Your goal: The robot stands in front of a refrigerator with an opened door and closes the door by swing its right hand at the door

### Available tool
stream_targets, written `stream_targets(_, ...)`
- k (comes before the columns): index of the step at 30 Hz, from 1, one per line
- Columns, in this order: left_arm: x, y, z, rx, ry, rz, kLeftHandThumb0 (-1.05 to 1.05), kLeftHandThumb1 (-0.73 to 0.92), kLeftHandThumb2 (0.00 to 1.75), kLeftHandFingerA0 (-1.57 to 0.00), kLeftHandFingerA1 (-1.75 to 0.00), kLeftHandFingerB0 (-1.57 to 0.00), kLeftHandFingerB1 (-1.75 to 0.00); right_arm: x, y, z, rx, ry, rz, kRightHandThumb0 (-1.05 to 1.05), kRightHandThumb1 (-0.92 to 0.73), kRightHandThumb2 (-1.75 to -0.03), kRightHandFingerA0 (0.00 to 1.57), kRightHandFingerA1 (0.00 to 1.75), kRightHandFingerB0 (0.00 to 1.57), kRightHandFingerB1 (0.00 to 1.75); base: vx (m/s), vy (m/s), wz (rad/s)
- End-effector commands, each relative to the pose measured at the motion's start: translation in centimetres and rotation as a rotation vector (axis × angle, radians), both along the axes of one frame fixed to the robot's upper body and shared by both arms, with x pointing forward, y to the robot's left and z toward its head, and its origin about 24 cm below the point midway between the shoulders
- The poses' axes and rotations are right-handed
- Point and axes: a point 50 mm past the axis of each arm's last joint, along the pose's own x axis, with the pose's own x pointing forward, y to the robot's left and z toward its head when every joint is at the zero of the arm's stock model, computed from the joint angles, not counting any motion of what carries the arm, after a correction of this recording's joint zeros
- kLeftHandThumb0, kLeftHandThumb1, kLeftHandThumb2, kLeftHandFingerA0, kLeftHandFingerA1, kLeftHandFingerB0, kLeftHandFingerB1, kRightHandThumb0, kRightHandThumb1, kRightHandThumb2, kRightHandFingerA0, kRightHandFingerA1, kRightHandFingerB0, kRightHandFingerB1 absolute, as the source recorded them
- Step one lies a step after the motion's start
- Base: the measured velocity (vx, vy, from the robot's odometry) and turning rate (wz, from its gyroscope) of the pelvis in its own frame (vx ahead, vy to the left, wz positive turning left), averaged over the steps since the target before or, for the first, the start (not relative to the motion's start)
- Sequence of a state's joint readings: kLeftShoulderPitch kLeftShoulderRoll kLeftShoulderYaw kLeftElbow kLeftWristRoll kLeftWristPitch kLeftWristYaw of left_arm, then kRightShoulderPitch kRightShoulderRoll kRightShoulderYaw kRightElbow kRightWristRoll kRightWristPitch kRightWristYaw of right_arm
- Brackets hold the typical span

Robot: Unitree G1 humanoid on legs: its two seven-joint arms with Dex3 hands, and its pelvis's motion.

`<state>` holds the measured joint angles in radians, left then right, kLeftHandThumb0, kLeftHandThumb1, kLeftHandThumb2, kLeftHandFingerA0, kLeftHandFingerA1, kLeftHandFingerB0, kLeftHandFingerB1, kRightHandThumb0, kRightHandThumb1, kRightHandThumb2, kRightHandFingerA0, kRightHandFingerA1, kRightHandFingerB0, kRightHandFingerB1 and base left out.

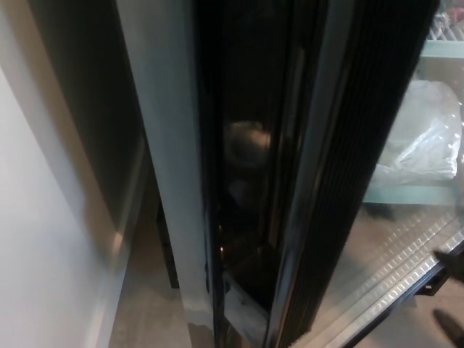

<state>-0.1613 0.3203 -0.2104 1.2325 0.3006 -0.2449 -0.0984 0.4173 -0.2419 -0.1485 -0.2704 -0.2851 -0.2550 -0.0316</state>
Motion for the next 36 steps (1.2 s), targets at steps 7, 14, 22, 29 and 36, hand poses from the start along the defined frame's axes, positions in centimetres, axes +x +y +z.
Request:
stream_targets(7, -0.5, 1.2, 0.3, 0.047, 0.013, -0.023, -0.47, 0.61, 0.92, -0.39, -0.53, -0.28, -0.47, -9.5, 3.0, 22.1, -0.045, -1.449, 0.203, -0.48, -0.71, -0.61, 0.44, 0.40, 0.50, 0.39, 0.00, 0.000, 0.00)
stream_targets(14, -0.7, 0.7, 0.0, 0.041, 0.015, -0.034, -0.47, 0.74, 0.62, -0.45, -0.37, -0.40, -0.34, -5.1, 6.1, 22.7, -0.177, -1.276, 0.235, -0.48, -0.72, -0.62, 0.41, 0.40, 0.40, 0.35, 0.00, 0.000, 0.00)
stream_targets(22, -0.4, 0.6, 0.1, 0.049, 0.010, -0.043, -0.50, 0.61, 0.93, -0.39, -0.53, -0.29, -0.47, 2.6, 8.6, 21.5, -0.349, -0.876, 0.323, -0.61, -0.88, -0.67, 0.17, 0.27, 0.22, 0.28, 0.00, 0.000, 0.00)
stream_targets(29, -0.4, 0.4, 0.0, 0.049, 0.015, -0.052, -0.46, 0.73, 0.62, -0.46, -0.37, -0.38, -0.34, 10.4, 9.7, 18.1, -0.496, -0.518, 0.340, -0.58, -0.84, -0.65, 0.14, 0.28, 0.23, 0.29, 0.00, 0.000, 0.00)
stream_targets(36, -0.2, -0.2, -0.1, 0.038, 0.003, -0.066, -0.45, 0.72, 0.62, -0.48, -0.39, -0.41, -0.35, 17.6, 7.8, 13.6, -0.594, -0.159, 0.231, -0.33, -0.58, -1.10, 0.01, 0.49, 0.00, 0.46, 0.00, 0.000, 0.00)
